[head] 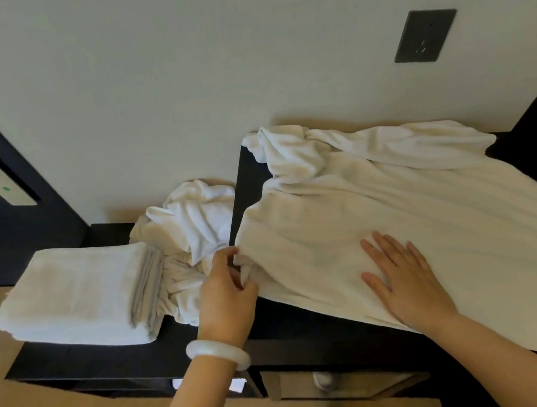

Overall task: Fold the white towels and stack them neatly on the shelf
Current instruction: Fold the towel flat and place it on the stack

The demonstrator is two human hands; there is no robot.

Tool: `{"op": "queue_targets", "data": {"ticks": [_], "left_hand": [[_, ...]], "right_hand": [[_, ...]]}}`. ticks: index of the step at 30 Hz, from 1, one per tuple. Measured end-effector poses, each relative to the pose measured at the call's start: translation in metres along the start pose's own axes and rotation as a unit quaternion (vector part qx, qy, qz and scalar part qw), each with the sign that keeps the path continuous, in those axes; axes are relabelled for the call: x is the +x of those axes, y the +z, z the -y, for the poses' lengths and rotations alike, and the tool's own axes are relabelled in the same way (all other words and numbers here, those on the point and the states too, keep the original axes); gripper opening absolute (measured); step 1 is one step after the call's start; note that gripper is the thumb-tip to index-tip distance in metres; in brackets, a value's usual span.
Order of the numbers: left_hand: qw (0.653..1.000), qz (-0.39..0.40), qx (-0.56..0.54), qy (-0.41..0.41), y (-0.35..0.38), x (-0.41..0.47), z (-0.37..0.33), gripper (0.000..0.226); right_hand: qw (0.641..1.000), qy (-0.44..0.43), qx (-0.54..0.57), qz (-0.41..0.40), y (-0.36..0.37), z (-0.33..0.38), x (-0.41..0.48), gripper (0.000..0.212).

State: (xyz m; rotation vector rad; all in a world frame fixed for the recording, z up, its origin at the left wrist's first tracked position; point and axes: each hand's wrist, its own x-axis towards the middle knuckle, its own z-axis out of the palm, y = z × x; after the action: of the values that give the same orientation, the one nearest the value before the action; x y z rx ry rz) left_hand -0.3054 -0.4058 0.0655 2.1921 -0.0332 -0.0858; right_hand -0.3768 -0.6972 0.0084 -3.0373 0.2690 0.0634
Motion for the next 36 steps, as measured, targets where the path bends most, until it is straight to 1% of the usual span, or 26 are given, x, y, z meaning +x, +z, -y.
{"op": "queue_targets", "data": {"ticks": [2,4,5,7,9,13,15,16,17,18,19,20,21,22,24,26,27,29,30,31,32,33,34,35,36], "left_hand": [[0.998,0.018,-0.003,-0.060,-0.014,-0.029,0.020,0.045],[0.995,0.040,0.030,-0.084,-0.011,-0.043,0.034,0.048],[0.996,0.038,0.051,-0.068,-0.006,-0.043,0.037,0.049],[0.997,0.015,0.081,-0.003,0.001,-0.034,0.031,0.049],[0.995,0.004,0.090,0.037,0.004,-0.022,0.022,0.042],[0.993,0.004,0.114,0.007,-0.002,-0.002,0.015,0.018],[0.997,-0.040,0.063,0.012,-0.015,0.000,0.020,0.013],[0.996,-0.084,0.030,0.012,-0.023,-0.001,0.026,0.009],[0.992,-0.123,0.002,-0.010,-0.029,-0.003,0.037,0.007],[0.986,-0.153,-0.044,-0.053,-0.033,-0.004,0.050,0.011],[0.974,-0.152,-0.117,-0.123,-0.035,-0.005,0.063,0.014],[0.949,-0.131,-0.207,-0.197,-0.033,-0.007,0.072,0.015],[0.928,-0.101,-0.255,-0.252,-0.027,-0.011,0.080,0.014],[0.924,-0.074,-0.266,-0.266,-0.022,-0.014,0.085,0.014],[0.956,-0.043,-0.204,-0.207,-0.016,-0.016,0.088,0.018],[0.974,-0.034,-0.180,-0.135,-0.023,-0.017,0.082,0.030],[0.972,-0.023,-0.206,-0.115,-0.029,-0.017,0.082,0.035],[0.942,0.019,-0.311,-0.122,-0.041,-0.016,0.080,0.035],[0.926,0.049,-0.351,-0.131,-0.046,-0.016,0.080,0.032],[0.920,0.077,-0.362,-0.133,-0.049,-0.016,0.081,0.029],[0.917,0.099,-0.362,-0.136,-0.051,-0.016,0.082,0.027],[0.918,0.112,-0.353,-0.140,-0.051,-0.015,0.084,0.026],[0.921,0.114,-0.344,-0.145,-0.051,-0.015,0.085,0.024],[0.923,0.106,-0.340,-0.149,-0.050,-0.014,0.085,0.022],[0.922,0.095,-0.342,-0.153,-0.049,-0.014,0.085,0.020]], "right_hand": [[1.000,0.001,0.002,0.002,0.001,0.000,0.001,0.083],[1.000,0.002,0.003,-0.001,0.001,0.001,0.002,0.080],[1.000,0.002,-0.001,-0.001,0.001,0.001,0.001,0.078],[1.000,0.004,-0.013,-0.004,0.001,0.002,0.000,0.074],[1.000,-0.005,-0.019,-0.015,0.002,0.002,-0.001,0.076],[1.000,-0.020,-0.015,-0.003,0.004,0.000,0.002,0.086],[1.000,-0.015,-0.012,-0.003,0.002,0.002,0.002,0.083],[1.000,-0.011,-0.013,-0.002,0.002,0.003,0.003,0.081],[1.000,-0.008,-0.015,0.001,0.002,0.003,0.002,0.079],[1.000,-0.005,-0.015,0.004,0.002,0.004,0.002,0.077],[1.000,-0.003,-0.014,0.005,0.002,0.005,0.001,0.076],[1.000,-0.002,-0.012,0.004,0.002,0.004,0.001,0.076],[1.000,-0.004,-0.011,0.001,0.001,0.005,0.001,0.075],[1.000,-0.004,-0.011,0.003,0.001,0.006,0.001,0.075],[1.000,-0.001,-0.009,0.009,0.000,0.005,0.001,0.074],[1.000,0.000,-0.008,0.014,0.000,0.005,0.001,0.075],[1.000,0.002,-0.002,0.005,-0.001,0.006,-0.001,0.077],[0.998,-0.015,0.033,-0.057,-0.004,0.011,-0.008,0.076],[0.992,-0.038,0.064,-0.097,-0.006,0.016,-0.014,0.067],[0.984,-0.067,0.110,-0.123,-0.010,0.021,-0.020,0.055],[0.975,-0.095,0.164,-0.112,-0.013,0.030,-0.027,0.042],[0.969,-0.124,0.203,-0.070,-0.016,0.039,-0.033,0.030],[0.965,-0.149,0.215,-0.027,-0.018,0.048,-0.038,0.021],[0.963,-0.168,0.209,0.006,-0.019,0.056,-0.042,0.014],[0.963,-0.178,0.200,0.023,-0.018,0.060,-0.043,0.009]]}}
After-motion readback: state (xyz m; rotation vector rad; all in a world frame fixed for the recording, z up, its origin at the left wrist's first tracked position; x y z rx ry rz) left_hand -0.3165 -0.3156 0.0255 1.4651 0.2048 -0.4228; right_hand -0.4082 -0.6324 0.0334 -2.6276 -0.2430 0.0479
